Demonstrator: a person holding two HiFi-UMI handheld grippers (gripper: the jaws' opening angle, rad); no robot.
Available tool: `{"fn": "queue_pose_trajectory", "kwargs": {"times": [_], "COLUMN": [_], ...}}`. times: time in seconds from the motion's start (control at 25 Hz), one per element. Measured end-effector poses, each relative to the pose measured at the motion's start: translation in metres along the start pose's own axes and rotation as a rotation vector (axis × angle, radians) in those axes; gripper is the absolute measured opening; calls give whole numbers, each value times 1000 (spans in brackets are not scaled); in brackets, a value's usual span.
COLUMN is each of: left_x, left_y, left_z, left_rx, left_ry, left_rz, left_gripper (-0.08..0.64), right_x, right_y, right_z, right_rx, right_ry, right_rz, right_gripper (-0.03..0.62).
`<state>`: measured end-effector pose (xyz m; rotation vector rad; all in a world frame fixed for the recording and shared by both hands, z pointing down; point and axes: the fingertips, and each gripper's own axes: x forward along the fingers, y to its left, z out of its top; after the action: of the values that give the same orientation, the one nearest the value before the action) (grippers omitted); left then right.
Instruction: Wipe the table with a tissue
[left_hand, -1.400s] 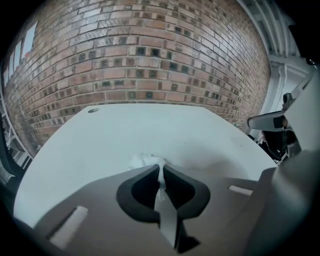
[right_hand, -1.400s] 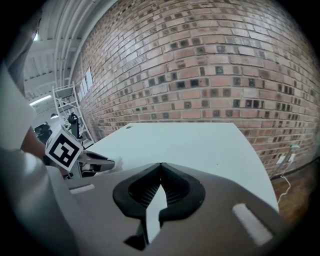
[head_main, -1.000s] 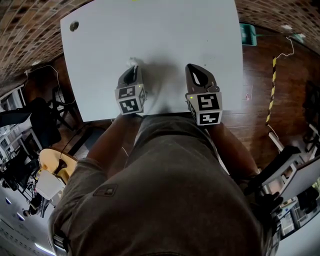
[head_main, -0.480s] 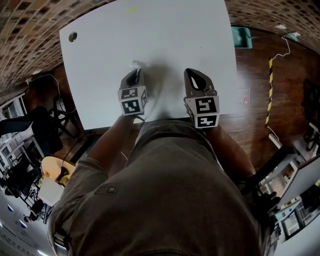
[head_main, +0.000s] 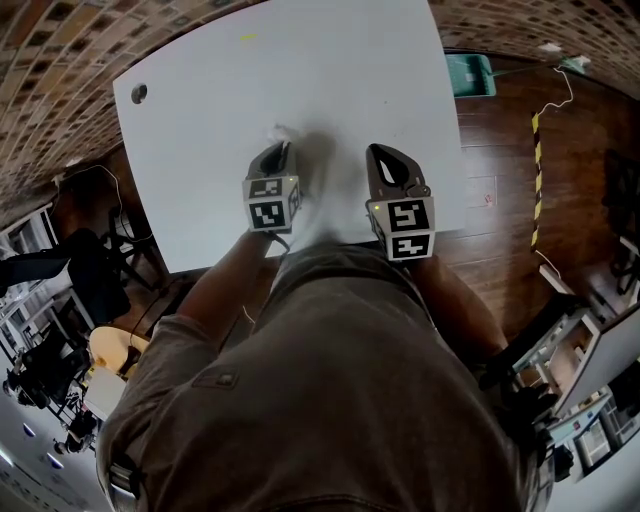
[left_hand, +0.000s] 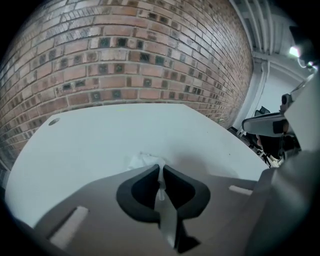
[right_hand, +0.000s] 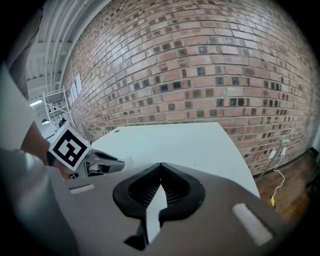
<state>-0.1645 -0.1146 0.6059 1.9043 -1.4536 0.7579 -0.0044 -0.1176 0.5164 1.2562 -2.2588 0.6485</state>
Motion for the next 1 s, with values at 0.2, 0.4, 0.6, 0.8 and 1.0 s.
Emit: {"fn": "queue_pose_trajectory", "kwargs": {"times": [0.2,0.4,0.6,0.8,1.0], "left_x": [5,0,-9,-25,-44], "left_y": [-13,-8,10,38,68], "left_z": [2,4,-5,-20,-38], "left_rx": [24,31,-2,-52,-87], "left_ry": [9,7,9,9,12], "left_rz": [-26,-3,36,92,144], "left_gripper": [15,15,15,15,15], "right_x": [-2,-1,4,11,17], "right_y": [-5,-2,8,25,46], "right_z": [-1,0,2,6,5], "right_rx": [-6,-19,-46,-83,-119], "right_ry": [1,7,16,22,30], "right_rz": [-3,10,35,75,101], "right_gripper": [14,14,14,14,14]}}
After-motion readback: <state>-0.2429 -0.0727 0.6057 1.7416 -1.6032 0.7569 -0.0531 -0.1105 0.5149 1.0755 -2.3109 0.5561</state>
